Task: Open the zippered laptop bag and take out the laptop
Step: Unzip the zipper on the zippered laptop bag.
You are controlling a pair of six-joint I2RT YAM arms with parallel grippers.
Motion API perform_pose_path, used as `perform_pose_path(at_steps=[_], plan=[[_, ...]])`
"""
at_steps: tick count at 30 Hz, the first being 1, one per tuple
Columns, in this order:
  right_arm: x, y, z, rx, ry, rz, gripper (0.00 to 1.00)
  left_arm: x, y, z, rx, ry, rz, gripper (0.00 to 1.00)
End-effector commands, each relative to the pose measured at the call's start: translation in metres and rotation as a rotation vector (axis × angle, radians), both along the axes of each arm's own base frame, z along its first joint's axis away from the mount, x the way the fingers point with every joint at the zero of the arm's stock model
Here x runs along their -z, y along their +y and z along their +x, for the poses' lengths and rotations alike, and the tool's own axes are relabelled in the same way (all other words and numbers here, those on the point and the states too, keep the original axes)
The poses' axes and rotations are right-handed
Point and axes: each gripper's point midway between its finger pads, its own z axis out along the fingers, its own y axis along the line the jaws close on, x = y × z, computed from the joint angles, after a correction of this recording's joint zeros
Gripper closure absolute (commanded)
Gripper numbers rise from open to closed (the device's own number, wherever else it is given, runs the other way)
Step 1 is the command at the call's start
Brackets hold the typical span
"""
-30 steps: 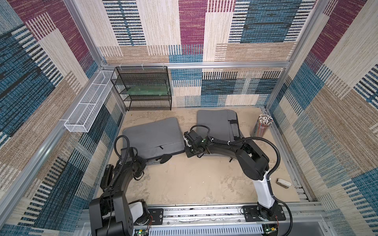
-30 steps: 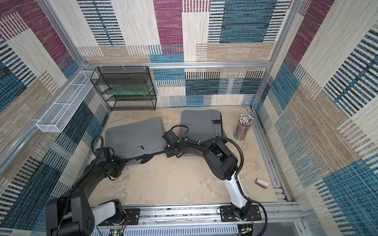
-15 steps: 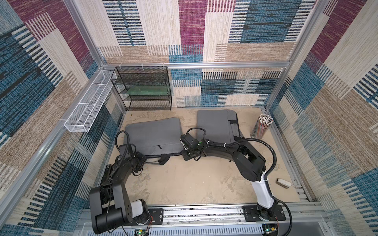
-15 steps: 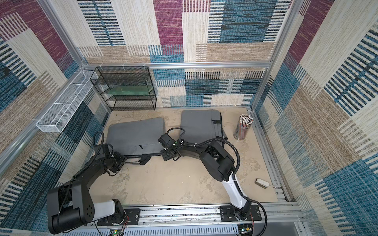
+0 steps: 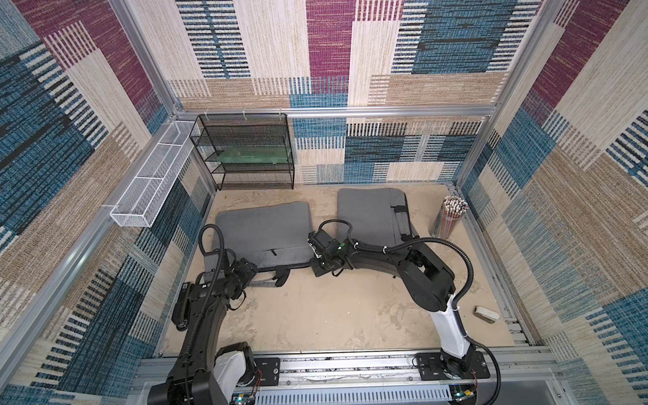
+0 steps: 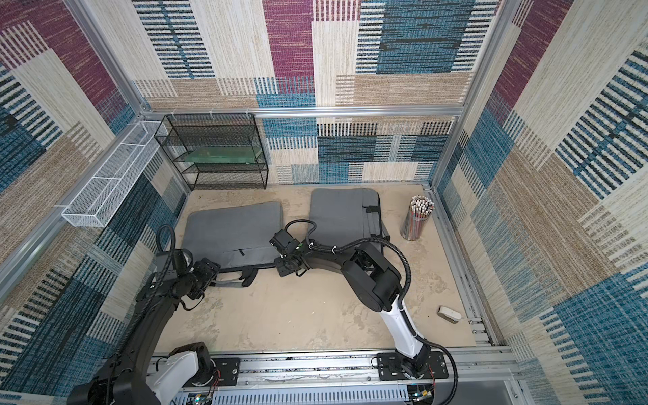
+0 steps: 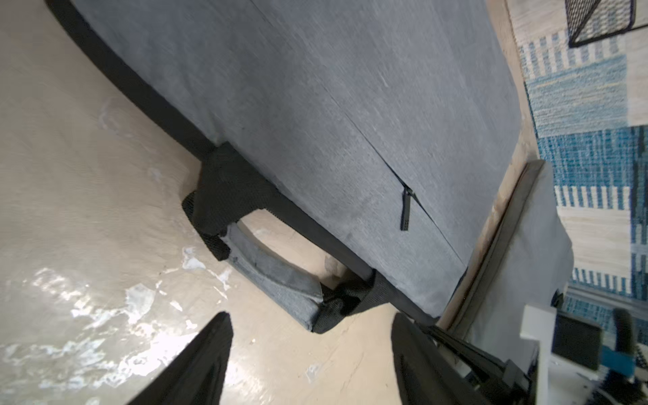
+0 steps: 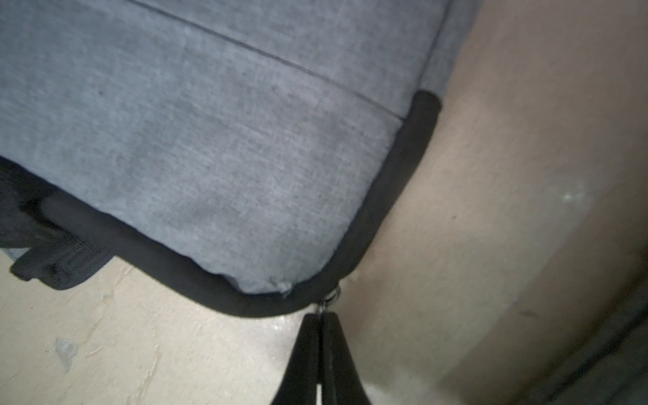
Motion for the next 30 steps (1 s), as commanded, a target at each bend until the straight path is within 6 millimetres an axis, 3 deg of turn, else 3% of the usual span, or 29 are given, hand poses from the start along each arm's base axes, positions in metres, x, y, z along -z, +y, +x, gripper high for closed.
perform_pose_path(at_steps=[1,6,12,18,21,30], plan=[[-0.003,0.006,-0.002,-0.007,0.01,0.023,1.0,-0.003,-0.013,0.006,0.113,0.009,0.079,0.28],[-0.005,0.006,-0.003,-0.004,0.012,0.025,1.0,0.007,-0.043,0.024,0.259,0.058,0.162,0.27],[-0.009,0.008,-0.006,-0.004,0.013,0.033,1.0,0.033,-0.071,0.037,0.372,0.134,0.217,0.27],[-0.011,0.01,-0.009,-0.008,0.017,0.038,1.0,0.052,-0.08,0.039,0.392,0.196,0.285,0.27],[-0.013,0.011,-0.01,-0.01,0.015,0.043,1.0,0.062,-0.076,0.035,0.37,0.232,0.314,0.34],[-0.013,0.004,-0.008,0.001,0.018,0.027,1.0,0.078,-0.067,0.026,0.284,0.277,0.31,0.78]])
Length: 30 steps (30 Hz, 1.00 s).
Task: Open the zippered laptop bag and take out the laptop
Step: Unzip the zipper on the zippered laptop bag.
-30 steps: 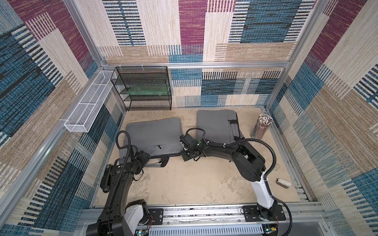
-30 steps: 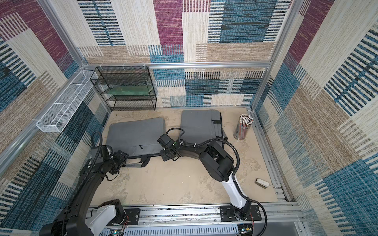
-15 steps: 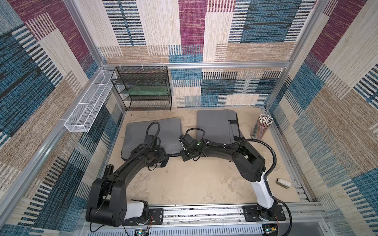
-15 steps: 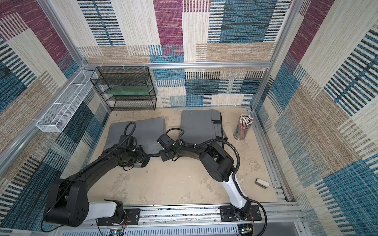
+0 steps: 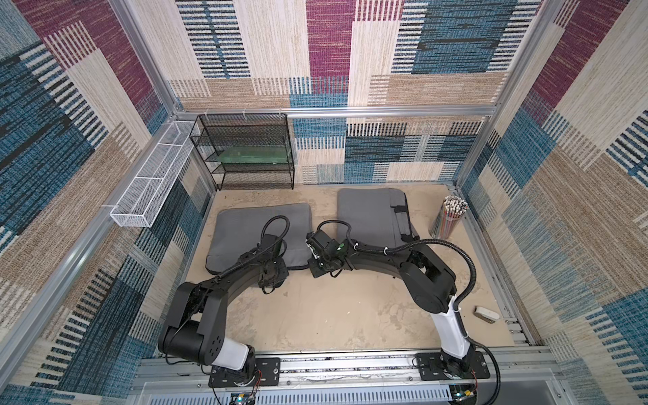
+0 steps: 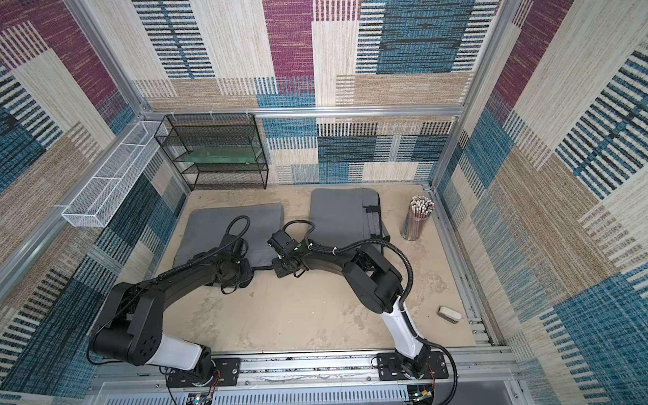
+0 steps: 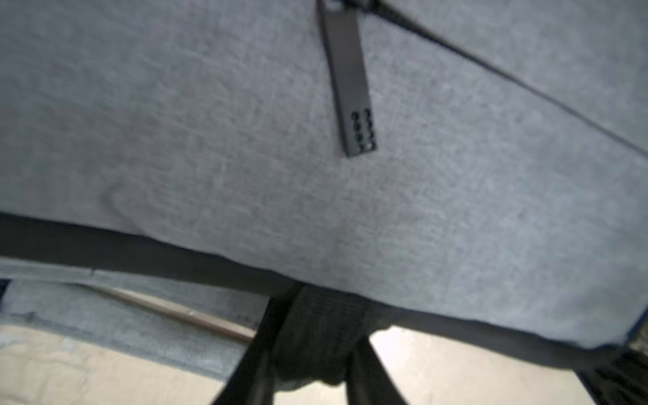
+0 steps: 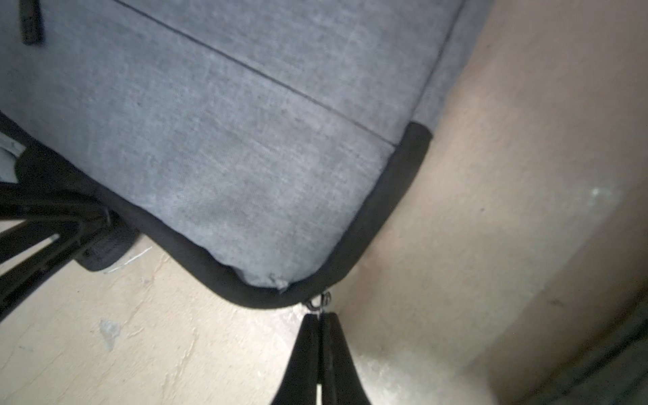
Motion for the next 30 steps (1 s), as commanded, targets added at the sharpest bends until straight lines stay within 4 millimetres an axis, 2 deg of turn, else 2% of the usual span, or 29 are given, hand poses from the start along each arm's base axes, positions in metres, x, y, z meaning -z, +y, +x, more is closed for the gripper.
perform_pose_path(at_steps=[1,4,5,12,20,30], plan=[[-0.003,-0.006,0.001,0.015,-0.001,-0.008,1.0,0.001,0.008,-0.001,-0.062,-0.007,0.02,0.83],[-0.002,-0.011,0.003,0.022,0.002,-0.005,1.0,-0.001,0.01,-0.002,-0.07,-0.01,0.027,0.99],[-0.002,-0.013,0.005,0.023,0.004,-0.007,1.0,-0.002,0.011,-0.002,-0.073,-0.012,0.03,1.0],[-0.005,-0.026,0.019,0.022,-0.018,-0.022,1.0,-0.008,0.014,-0.002,-0.054,-0.02,0.048,1.0],[0.0,-0.026,0.03,-0.027,-0.046,-0.067,1.0,-0.011,0.011,-0.004,-0.024,-0.039,0.033,1.0],[-0.002,-0.032,0.055,-0.039,-0.102,-0.113,1.0,-0.011,0.014,-0.014,0.002,-0.039,0.045,1.0]])
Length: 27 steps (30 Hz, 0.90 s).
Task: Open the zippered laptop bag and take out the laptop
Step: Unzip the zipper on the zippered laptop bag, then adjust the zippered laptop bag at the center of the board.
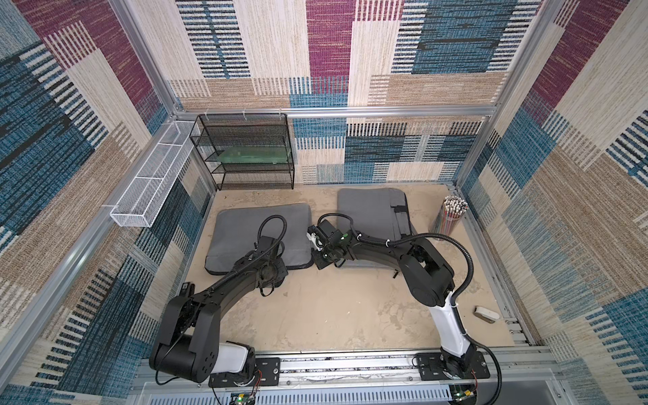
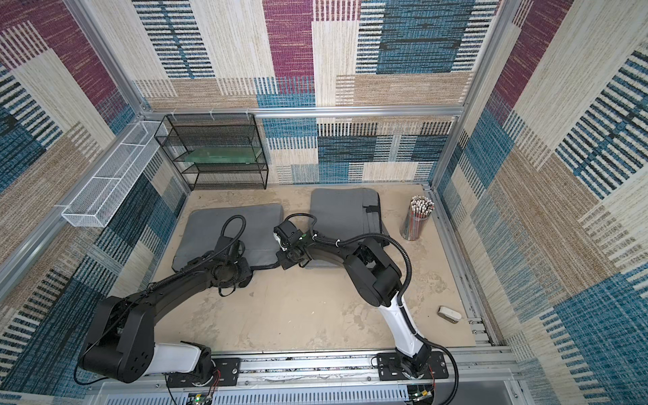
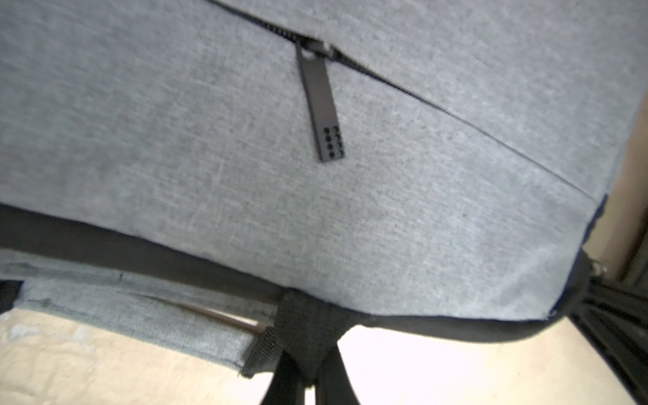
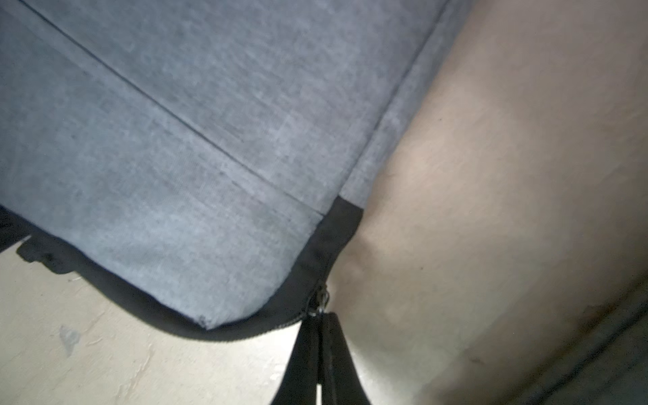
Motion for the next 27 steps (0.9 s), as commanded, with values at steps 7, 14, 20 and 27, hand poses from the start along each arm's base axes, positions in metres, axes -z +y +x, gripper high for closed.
perform_pose_path(at_steps=[7,14,20,27], plan=[[0.0,-0.022,0.033,0.058,-0.095,-0.105,1.0,0.009,0.014,-0.018,0.001,0.061,0.064,1.0],[0.001,-0.029,0.054,0.139,-0.112,-0.102,1.0,0.007,0.013,-0.018,0.007,0.062,0.062,1.0],[-0.007,-0.028,0.074,0.189,-0.117,-0.048,1.0,0.002,-0.005,-0.008,0.073,0.033,-0.012,1.0],[-0.011,-0.034,0.112,0.242,-0.138,-0.046,1.0,-0.008,-0.041,0.016,0.175,-0.019,-0.16,0.57]])
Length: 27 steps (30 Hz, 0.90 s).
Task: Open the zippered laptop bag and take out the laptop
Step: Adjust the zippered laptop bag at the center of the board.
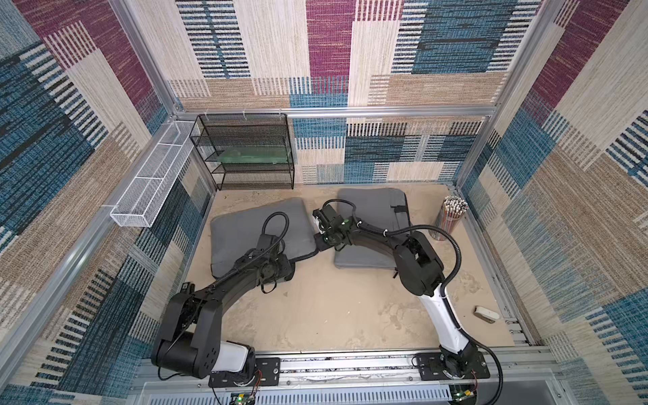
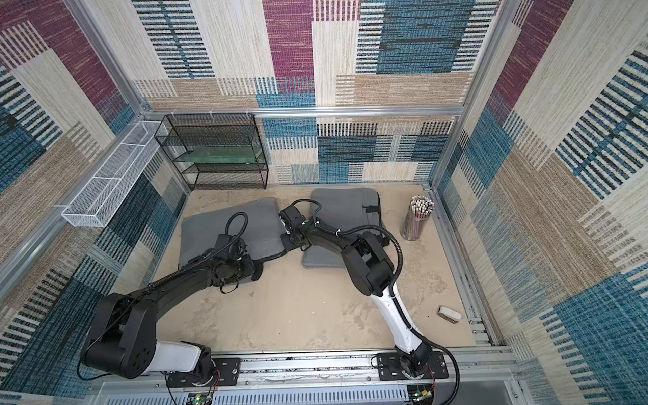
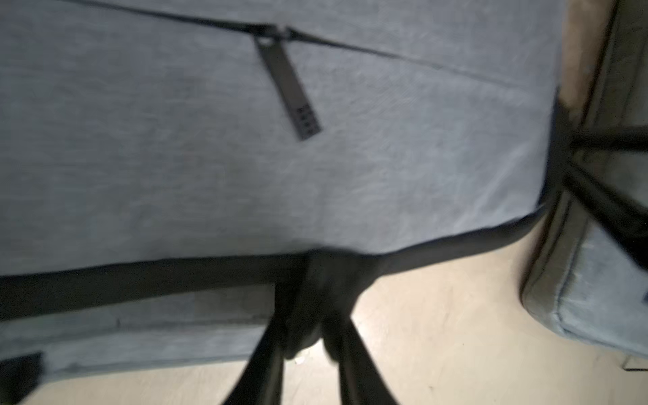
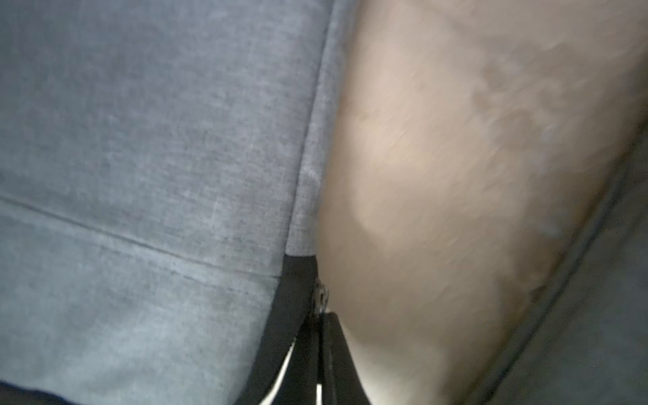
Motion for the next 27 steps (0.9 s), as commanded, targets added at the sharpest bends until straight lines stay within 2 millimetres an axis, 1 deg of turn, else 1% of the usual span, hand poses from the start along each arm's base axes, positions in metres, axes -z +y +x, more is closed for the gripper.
perform_pose_path(at_steps=[1,3,5,7,9,11,14,17,20,21,23,27], plan=[[-0.005,-0.018,0.03,0.096,-0.053,-0.038,1.0,-0.007,-0.016,0.006,0.084,-0.008,-0.05,0.52],[-0.008,-0.022,0.044,0.111,-0.06,-0.026,1.0,-0.01,-0.018,0.009,0.109,-0.009,-0.047,0.41],[-0.013,-0.026,0.057,0.127,-0.065,-0.01,1.0,-0.012,-0.018,0.009,0.13,-0.005,-0.029,0.37],[-0.018,-0.029,0.066,0.139,-0.067,0.003,0.92,-0.013,-0.015,0.009,0.145,0.001,-0.002,0.31],[-0.027,-0.031,0.073,0.152,-0.075,0.021,0.8,-0.013,-0.014,0.008,0.167,0.005,0.015,0.28],[-0.037,-0.031,0.075,0.159,-0.086,0.038,0.67,-0.014,-0.016,0.008,0.193,-0.001,0.014,0.27],[-0.052,-0.032,0.074,0.165,-0.1,0.054,0.55,-0.019,-0.026,0.012,0.252,-0.025,-0.011,0.27],[-0.068,-0.035,0.071,0.181,-0.114,0.07,0.47,-0.028,-0.039,0.017,0.328,-0.063,-0.029,0.26],[-0.086,-0.043,0.064,0.215,-0.131,0.094,0.39,-0.031,-0.05,0.021,0.388,-0.077,-0.016,0.26],[-0.089,-0.045,0.062,0.224,-0.135,0.101,0.37,-0.031,-0.052,0.023,0.4,-0.075,-0.008,0.26],[-0.101,-0.053,0.055,0.254,-0.149,0.126,0.3,-0.027,-0.056,0.024,0.419,-0.06,0.016,0.26],[-0.114,-0.071,0.037,0.312,-0.168,0.169,0.19,-0.015,-0.06,0.026,0.444,-0.027,0.076,0.26]])
